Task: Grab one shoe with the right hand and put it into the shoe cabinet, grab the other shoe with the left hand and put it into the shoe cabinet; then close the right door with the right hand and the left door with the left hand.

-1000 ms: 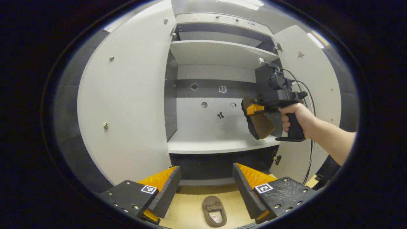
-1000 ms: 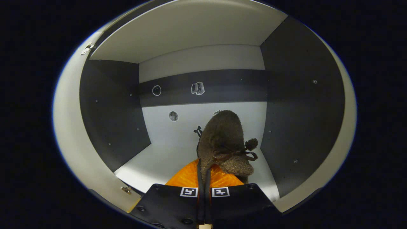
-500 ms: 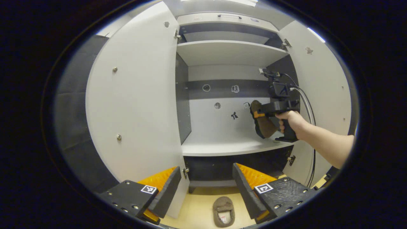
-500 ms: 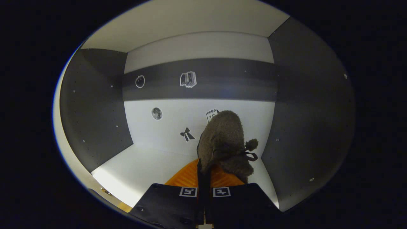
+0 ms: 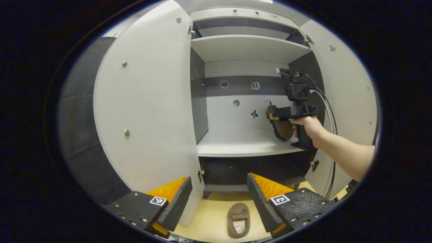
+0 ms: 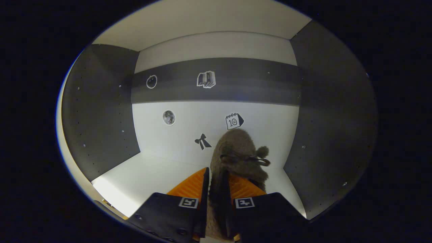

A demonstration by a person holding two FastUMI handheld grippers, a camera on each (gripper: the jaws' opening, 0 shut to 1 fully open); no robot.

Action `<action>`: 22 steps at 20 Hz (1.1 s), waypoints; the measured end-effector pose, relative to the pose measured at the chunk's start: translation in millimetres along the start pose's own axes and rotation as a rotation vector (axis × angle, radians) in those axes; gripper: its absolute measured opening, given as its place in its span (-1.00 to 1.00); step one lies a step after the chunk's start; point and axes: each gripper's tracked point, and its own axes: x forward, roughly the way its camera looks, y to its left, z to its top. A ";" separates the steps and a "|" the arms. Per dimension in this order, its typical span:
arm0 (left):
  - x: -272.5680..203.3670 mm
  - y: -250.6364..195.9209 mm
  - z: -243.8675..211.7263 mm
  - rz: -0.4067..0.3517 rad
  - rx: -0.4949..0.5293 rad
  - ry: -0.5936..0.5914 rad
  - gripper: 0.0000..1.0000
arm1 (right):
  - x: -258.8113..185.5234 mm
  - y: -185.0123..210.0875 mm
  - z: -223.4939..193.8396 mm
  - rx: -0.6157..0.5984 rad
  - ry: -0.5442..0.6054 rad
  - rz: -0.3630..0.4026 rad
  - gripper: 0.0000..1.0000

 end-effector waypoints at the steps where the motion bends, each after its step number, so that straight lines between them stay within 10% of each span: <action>1: 1.0 -0.9 1.0 0.000 0.002 -0.003 0.89 | -1.2 4.1 -0.4 -0.001 0.001 0.010 -0.46; 7: 3.5 -7.4 1.0 -0.003 0.002 -0.010 1.00 | -20.7 16.5 14.6 0.027 -0.005 0.062 0.93; 16: 0.7 3.8 -26.5 0.019 0.008 0.023 0.89 | -85.1 20.6 33.0 0.029 -0.087 0.089 0.99; 22: 11.0 -0.1 -55.7 -0.104 0.047 0.061 0.97 | -146.5 7.6 10.6 -0.002 -0.078 0.016 0.99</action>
